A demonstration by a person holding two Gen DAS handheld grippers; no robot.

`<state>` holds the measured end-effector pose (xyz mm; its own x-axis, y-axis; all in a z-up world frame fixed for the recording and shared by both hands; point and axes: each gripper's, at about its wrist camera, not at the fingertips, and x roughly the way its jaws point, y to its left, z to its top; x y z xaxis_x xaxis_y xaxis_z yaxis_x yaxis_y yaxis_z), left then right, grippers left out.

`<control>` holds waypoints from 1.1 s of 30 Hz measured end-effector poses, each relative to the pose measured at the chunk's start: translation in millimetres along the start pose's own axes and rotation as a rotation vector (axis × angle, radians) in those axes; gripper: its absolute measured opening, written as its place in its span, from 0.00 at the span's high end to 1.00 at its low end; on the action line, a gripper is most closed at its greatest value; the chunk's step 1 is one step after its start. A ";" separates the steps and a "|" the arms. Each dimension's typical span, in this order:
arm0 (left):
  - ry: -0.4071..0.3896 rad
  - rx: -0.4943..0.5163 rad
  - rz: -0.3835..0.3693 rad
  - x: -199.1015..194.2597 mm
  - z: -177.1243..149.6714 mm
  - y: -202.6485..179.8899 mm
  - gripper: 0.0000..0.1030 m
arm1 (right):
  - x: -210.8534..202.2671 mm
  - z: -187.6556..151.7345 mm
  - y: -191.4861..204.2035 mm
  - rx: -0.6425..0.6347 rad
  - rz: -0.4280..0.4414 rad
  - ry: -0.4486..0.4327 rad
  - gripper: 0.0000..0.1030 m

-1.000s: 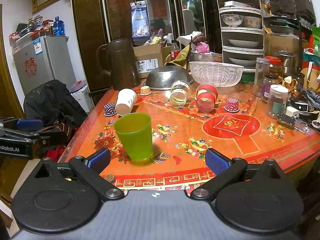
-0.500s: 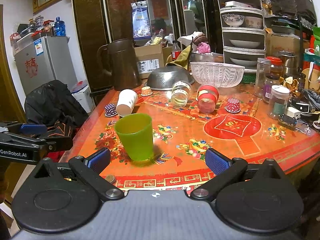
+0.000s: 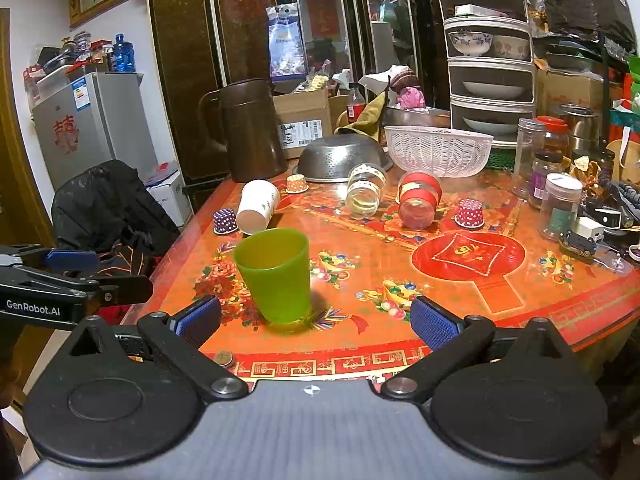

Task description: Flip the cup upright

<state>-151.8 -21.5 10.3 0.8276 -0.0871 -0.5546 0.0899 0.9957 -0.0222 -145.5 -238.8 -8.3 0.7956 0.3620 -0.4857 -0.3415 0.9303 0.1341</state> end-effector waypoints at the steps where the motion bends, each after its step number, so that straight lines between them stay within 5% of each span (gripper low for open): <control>1: 0.000 0.000 -0.001 0.0 -0.1 0.3 0.00 | 0.0 -0.1 0.2 0.000 0.000 0.000 0.01; 33: 0.014 0.003 -0.003 4.8 -1.6 -3.0 0.00 | 2.3 -1.8 -0.1 0.015 0.008 0.005 0.01</control>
<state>-149.0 -24.8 6.4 0.8197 -0.0898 -0.5657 0.0944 0.9953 -0.0212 -144.6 -238.2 -11.0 0.7902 0.3695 -0.4889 -0.3405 0.9280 0.1511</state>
